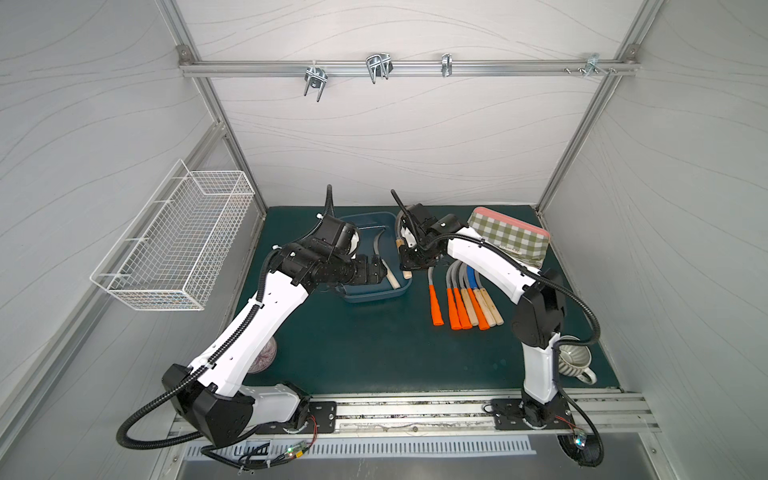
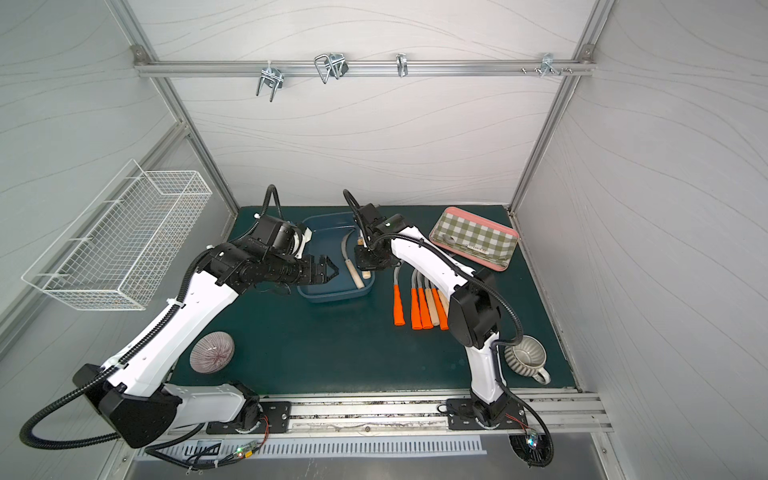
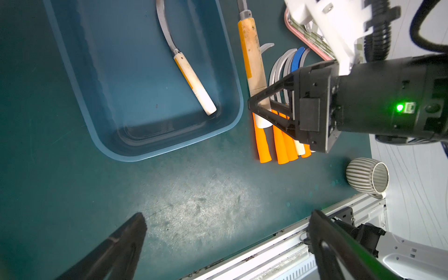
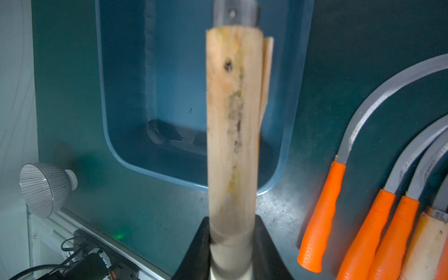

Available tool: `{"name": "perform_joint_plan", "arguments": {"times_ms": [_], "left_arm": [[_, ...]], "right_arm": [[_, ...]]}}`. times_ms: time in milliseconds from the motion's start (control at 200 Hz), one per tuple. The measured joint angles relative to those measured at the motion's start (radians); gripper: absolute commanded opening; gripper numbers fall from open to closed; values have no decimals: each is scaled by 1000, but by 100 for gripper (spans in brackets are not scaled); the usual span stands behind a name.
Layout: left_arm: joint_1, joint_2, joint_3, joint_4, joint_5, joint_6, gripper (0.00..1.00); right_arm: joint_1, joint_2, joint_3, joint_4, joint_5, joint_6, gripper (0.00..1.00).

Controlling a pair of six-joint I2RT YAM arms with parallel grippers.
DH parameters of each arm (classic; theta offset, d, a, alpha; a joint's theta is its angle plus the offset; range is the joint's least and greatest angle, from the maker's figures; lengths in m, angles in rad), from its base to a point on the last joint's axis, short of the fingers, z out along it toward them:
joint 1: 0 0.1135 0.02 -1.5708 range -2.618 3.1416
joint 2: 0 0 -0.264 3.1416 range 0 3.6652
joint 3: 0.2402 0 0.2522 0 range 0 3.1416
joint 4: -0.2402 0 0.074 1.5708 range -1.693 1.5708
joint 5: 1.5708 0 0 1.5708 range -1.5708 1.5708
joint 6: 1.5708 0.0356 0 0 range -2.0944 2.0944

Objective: Put small sickles into storage boxes
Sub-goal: Place the sickle in the storage box.

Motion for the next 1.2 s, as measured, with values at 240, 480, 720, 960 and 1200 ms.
{"name": "perform_joint_plan", "arguments": {"times_ms": [240, 480, 720, 960, 1200], "left_arm": [[39, -2, -43, 2, 16, -16, 99], [84, -13, -105, 5, 33, -24, 99], [114, -20, -154, 13, 51, -26, 99], [127, -33, -181, 23, 56, -29, 99], [137, -47, -210, 24, 59, -28, 99]], "right_arm": [[1, 80, 67, 20, -31, 0, 12], [10, 159, 124, 34, -55, 0, 13], [27, 227, 177, 50, -80, 2, 14], [42, 311, 241, 71, -103, 7, 15], [50, 377, 258, 97, -122, 9, 17]]}}
